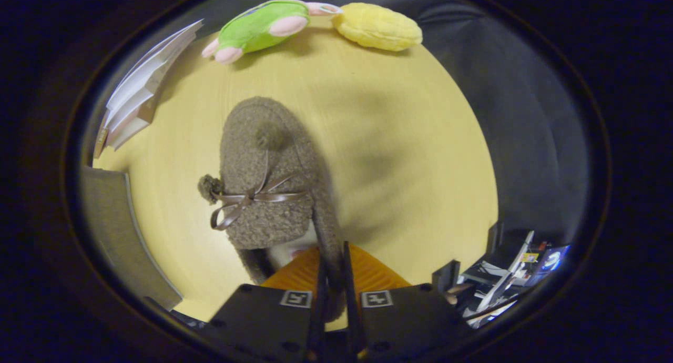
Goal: Open the storage box then place both shoes into the box .Put the left shoe in first, then the right shoe, with the right side of both shoes facing outward in a uniform manner.
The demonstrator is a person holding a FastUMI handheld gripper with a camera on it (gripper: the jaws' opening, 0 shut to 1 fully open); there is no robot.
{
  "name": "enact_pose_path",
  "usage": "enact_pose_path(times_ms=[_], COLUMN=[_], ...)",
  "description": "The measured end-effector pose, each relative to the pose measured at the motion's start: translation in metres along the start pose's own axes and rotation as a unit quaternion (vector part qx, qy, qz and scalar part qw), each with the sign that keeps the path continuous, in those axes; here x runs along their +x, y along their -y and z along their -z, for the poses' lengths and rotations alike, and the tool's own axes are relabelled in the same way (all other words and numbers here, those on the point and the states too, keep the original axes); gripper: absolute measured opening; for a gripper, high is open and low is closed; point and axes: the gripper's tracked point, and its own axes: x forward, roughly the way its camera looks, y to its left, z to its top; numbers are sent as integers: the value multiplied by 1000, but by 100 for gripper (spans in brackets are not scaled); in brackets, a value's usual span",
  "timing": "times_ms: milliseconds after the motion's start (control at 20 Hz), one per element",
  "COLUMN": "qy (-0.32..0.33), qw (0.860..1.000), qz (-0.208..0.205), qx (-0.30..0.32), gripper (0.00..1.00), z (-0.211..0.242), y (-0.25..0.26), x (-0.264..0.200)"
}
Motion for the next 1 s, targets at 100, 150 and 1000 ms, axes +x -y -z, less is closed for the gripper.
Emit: enact_pose_path(times_ms=[100, 150, 1000], qy=[13, 19, 100], qw=[1000, 1000, 994], qz=[1, 0, 42], qx=[-5, -10, -24], gripper=[17, 10, 3], z=[-3, -2, -8], y=[1, 0, -12], x=[-1, -2, -95])
